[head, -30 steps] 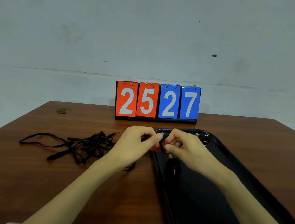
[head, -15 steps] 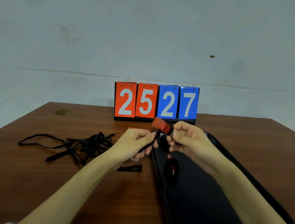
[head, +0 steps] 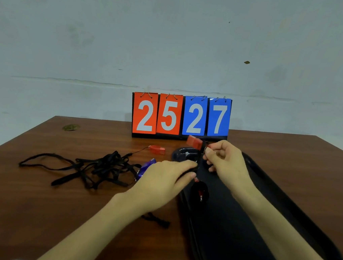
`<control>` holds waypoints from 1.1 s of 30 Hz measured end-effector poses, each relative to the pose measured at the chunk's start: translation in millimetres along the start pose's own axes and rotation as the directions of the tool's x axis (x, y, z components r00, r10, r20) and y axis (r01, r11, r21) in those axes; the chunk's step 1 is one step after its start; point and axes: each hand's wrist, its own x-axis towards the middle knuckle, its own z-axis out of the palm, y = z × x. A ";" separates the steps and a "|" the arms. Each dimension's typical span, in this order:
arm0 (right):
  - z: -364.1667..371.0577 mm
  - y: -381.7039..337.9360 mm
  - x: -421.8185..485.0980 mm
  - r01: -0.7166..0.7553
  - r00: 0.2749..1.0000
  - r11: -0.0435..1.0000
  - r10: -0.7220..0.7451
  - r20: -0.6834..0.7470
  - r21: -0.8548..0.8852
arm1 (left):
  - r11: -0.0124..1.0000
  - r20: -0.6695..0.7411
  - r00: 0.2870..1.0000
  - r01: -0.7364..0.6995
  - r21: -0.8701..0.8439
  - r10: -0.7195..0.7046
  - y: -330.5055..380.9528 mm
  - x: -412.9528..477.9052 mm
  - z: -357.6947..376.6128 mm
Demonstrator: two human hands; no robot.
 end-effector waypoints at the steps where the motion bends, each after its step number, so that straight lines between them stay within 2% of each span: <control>1: 1.3 1.0 -2.0 0.089 0.996 0.987 -0.090 -0.005 -0.132 | 0.991 -0.066 0.994 -0.083 0.109 0.091 -1.7 -0.7 -1.0; 4: 2.5 3.6 -6.4 0.253 0.966 0.882 -0.249 0.064 -0.398 | 0.940 -0.179 0.945 -0.222 0.260 0.273 -9.8 -0.2 -5.3; 7: 0.7 2.9 -5.4 0.298 0.952 0.843 -0.227 0.207 -0.447 | 0.933 -0.229 0.934 -0.199 0.301 0.273 -17.2 3.6 -9.6; 15: 0.9 -1.5 -6.1 0.155 0.867 0.981 -0.076 0.493 -0.120 | 0.974 -0.254 0.960 -0.064 0.216 0.119 -38.2 4.9 -22.2; 20: -5.3 -10.6 -6.6 0.038 0.834 0.994 -0.089 0.545 0.103 | 0.992 -0.316 0.949 0.017 0.126 0.023 -42.6 2.9 -17.0; 21: -5.9 -11.1 -6.4 0.003 0.836 0.988 -0.086 0.542 0.152 | 0.997 -0.318 0.948 0.047 0.067 -0.024 -41.0 2.6 -14.9; 23: -6.5 -11.1 -6.4 -0.048 0.847 0.973 -0.081 0.525 0.228 | 0.975 -0.264 0.948 0.136 -0.175 -0.180 -34.2 4.0 -9.2; 25: -7.1 -10.7 -6.2 -0.090 0.854 0.952 -0.078 0.514 0.294 | 0.854 -0.151 0.947 0.179 -0.489 -0.285 -23.2 6.0 -5.0; 27: -7.9 -10.9 -6.3 -0.148 0.844 0.921 -0.073 0.532 0.361 | 0.719 -0.074 0.949 0.180 -0.671 -0.307 -14.6 7.3 -2.9; 30: -8.9 -11.7 -6.1 -0.231 0.829 0.873 -0.055 0.556 0.430 | 0.580 -0.007 0.951 0.182 -0.794 -0.309 -6.8 6.8 -2.6; 33: -7.9 -10.8 -4.3 -0.251 0.860 0.862 -0.010 0.509 0.441 | 0.565 0.009 0.955 0.184 -0.804 -0.297 -4.7 6.8 -0.7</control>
